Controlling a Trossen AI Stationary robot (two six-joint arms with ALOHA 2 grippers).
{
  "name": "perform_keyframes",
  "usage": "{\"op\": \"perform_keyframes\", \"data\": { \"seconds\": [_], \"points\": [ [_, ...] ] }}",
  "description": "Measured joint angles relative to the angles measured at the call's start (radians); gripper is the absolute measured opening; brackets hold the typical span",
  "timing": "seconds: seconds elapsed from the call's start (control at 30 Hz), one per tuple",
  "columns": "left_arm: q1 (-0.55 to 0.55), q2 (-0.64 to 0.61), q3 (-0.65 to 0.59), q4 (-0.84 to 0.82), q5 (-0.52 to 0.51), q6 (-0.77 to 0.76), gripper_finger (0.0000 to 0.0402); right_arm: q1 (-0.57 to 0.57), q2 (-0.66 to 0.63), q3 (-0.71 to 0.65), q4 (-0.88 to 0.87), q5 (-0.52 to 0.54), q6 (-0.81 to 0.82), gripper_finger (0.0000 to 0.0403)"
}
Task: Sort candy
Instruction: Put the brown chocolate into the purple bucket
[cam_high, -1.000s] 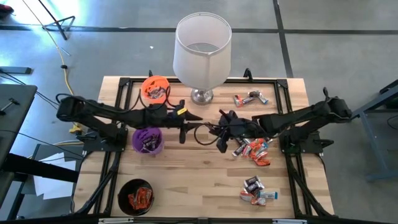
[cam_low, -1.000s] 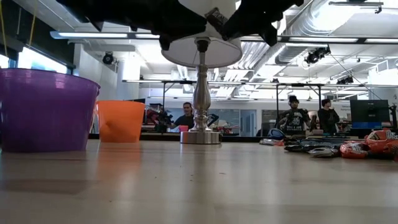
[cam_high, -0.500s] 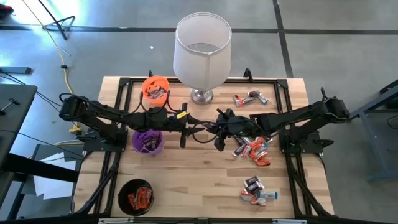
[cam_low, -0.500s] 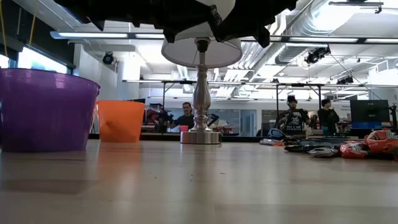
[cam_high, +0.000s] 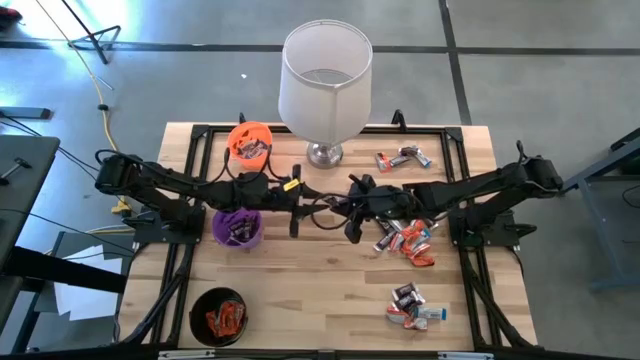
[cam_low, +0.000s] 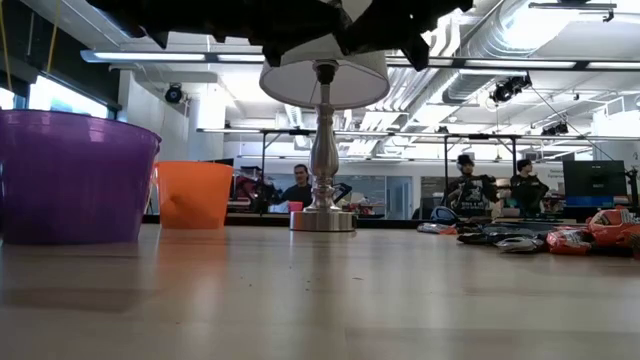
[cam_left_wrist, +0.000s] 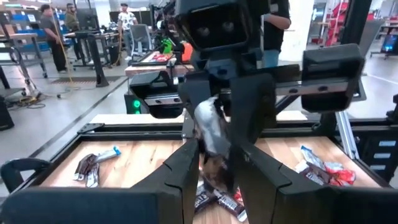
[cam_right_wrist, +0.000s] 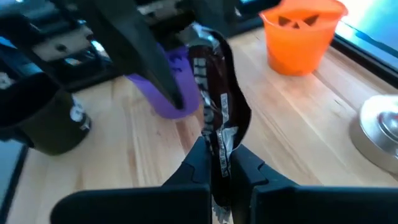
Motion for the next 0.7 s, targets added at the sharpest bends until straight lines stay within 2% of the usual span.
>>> {"op": "perform_keyframes", "data": {
  "seconds": [0.37, 0.43, 0.57, 0.7],
  "points": [
    [0.005, 0.000, 0.001, 0.057, -0.004, 0.000, 0.0086, 0.000, 0.000, 0.000, 0.045, -0.017, -0.038, 0.0009],
    [0.006, 0.000, 0.001, 0.050, -0.004, -0.012, 0.0070, 0.000, 0.000, 0.000, 0.056, -0.017, -0.038, 0.0018],
    [0.006, 0.000, 0.001, 0.023, -0.004, -0.034, 0.0013, 0.000, 0.000, 0.000, 0.059, -0.017, -0.059, 0.0051],
    [0.006, 0.000, 0.001, 0.014, -0.005, -0.045, 0.0007, 0.000, 0.000, 0.000, 0.064, -0.002, -0.064, 0.0089]
  ]
}}
